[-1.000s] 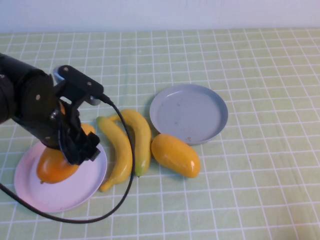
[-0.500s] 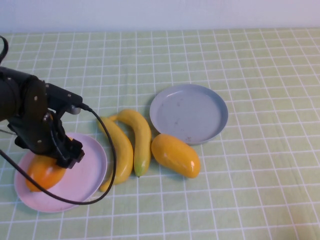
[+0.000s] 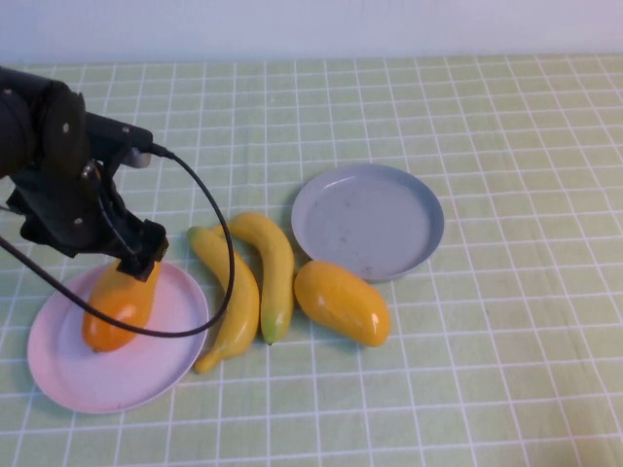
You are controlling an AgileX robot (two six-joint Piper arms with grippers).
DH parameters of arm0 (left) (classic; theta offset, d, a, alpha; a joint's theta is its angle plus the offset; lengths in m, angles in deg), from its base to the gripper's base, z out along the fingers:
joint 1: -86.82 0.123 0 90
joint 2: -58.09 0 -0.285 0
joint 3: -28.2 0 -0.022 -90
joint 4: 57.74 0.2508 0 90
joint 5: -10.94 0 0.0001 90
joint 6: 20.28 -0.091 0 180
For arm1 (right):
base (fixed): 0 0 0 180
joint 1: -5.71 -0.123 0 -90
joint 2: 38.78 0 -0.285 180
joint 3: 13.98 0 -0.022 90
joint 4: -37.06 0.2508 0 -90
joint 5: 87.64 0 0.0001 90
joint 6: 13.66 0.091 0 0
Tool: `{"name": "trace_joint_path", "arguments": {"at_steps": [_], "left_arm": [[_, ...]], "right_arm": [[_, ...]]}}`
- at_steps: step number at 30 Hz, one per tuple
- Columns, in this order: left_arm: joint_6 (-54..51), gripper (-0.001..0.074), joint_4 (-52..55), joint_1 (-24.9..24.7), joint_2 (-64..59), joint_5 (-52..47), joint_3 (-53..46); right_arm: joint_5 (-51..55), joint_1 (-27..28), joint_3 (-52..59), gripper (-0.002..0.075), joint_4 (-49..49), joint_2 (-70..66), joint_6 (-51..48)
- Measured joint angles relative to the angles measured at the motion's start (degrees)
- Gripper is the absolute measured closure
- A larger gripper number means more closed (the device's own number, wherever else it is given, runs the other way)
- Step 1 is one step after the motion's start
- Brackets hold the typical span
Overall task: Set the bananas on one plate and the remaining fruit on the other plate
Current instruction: Put one type of fruit in the left plate
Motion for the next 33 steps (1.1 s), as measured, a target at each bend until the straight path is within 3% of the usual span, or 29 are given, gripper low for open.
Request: {"name": "trace_joint_path", "arguments": {"at_steps": [4,15,19,33], "left_arm": [[-3.51,0.0069,-2.55,-1.27,0.00,-1.47,2.52],[-52.80,0.0069,-10.07,-19.54,-0.97,2.17,4.97],[-64.70,0.0069,-10.31,-23.59,-2.92,5.24,4.97],[-80.15,0.0069,-19.55,-24.78,-10.37,14.52,4.97]], "right_arm": [[0.00,0.00,0.00,0.0742,0.00,0.00,0.00],[0.00,0.00,0.00,0.0741,0.00,0.00,0.00],[0.00,0.00,0.00,0.0742,0.00,0.00,0.00],[0.00,0.00,0.00,0.0741,0.00,0.00,0.00]]}}
